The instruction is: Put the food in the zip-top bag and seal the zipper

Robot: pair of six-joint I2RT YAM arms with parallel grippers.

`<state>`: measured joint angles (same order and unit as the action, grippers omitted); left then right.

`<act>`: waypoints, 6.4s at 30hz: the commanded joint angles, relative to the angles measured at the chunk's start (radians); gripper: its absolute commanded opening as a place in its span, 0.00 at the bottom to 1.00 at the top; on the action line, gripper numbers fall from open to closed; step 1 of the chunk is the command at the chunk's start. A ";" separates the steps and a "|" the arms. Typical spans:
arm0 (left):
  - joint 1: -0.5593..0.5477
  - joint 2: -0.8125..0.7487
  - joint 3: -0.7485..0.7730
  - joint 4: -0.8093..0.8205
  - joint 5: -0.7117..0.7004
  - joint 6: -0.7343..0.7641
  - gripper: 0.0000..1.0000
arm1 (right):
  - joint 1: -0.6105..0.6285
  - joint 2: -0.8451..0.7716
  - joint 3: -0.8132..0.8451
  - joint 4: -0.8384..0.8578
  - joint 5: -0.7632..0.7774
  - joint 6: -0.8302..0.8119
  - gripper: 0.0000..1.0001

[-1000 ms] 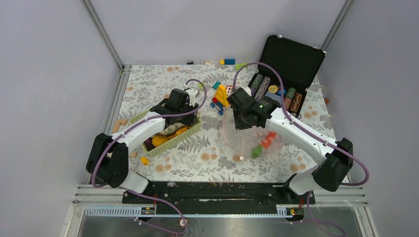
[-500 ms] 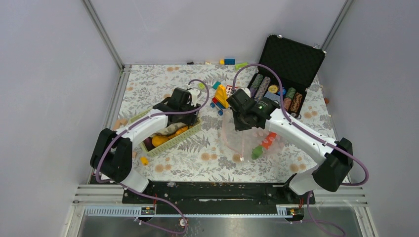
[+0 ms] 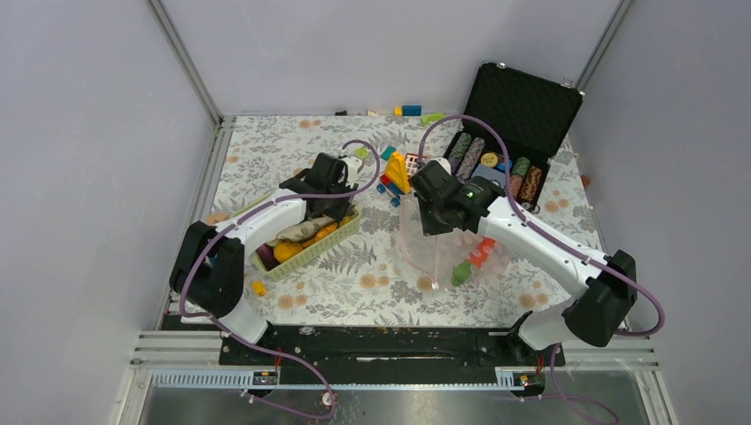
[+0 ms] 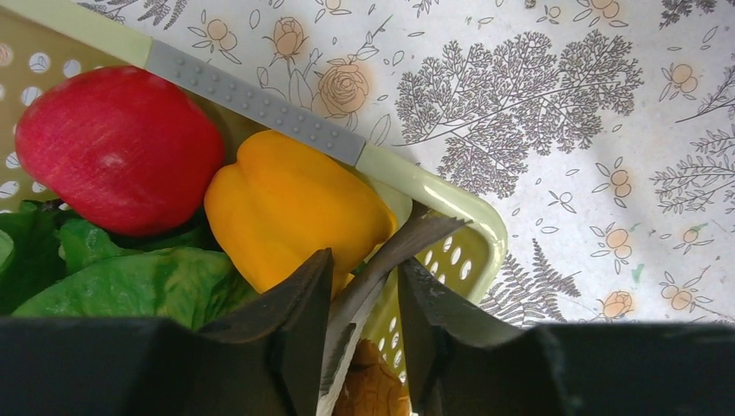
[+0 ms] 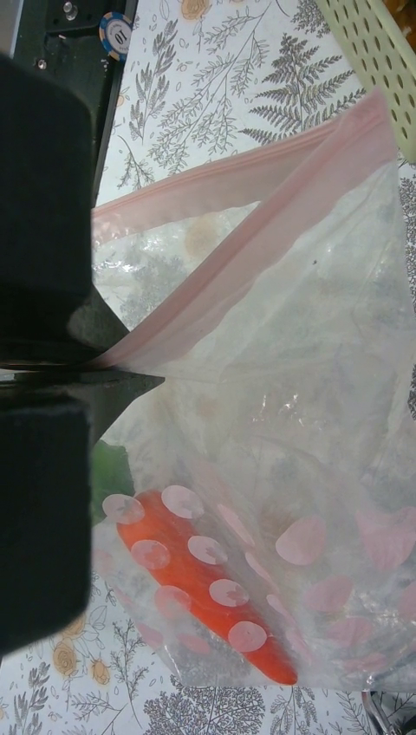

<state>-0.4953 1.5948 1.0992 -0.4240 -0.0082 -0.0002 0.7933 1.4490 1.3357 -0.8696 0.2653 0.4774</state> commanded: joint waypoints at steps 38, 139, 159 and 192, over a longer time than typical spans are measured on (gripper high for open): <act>-0.005 -0.768 -0.114 0.365 -0.040 -0.415 0.00 | -0.009 -0.118 -0.032 0.138 -0.161 0.083 0.02; -0.608 -0.559 -0.220 0.284 -0.615 -0.683 0.79 | -0.070 -0.222 -0.073 0.364 -0.308 0.289 0.03; -0.574 -0.481 -0.171 0.388 -0.559 -0.612 0.00 | 0.026 -0.230 -0.147 0.115 -0.105 0.093 0.36; -0.572 -0.491 -0.129 0.458 -0.335 -0.475 0.03 | 0.104 -0.318 0.142 -0.496 0.197 0.168 0.00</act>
<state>-1.0851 1.1160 0.9844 0.0223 -0.3634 -0.4988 0.8978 1.0977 1.4544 -1.3113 0.4332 0.6739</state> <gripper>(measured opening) 0.011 0.017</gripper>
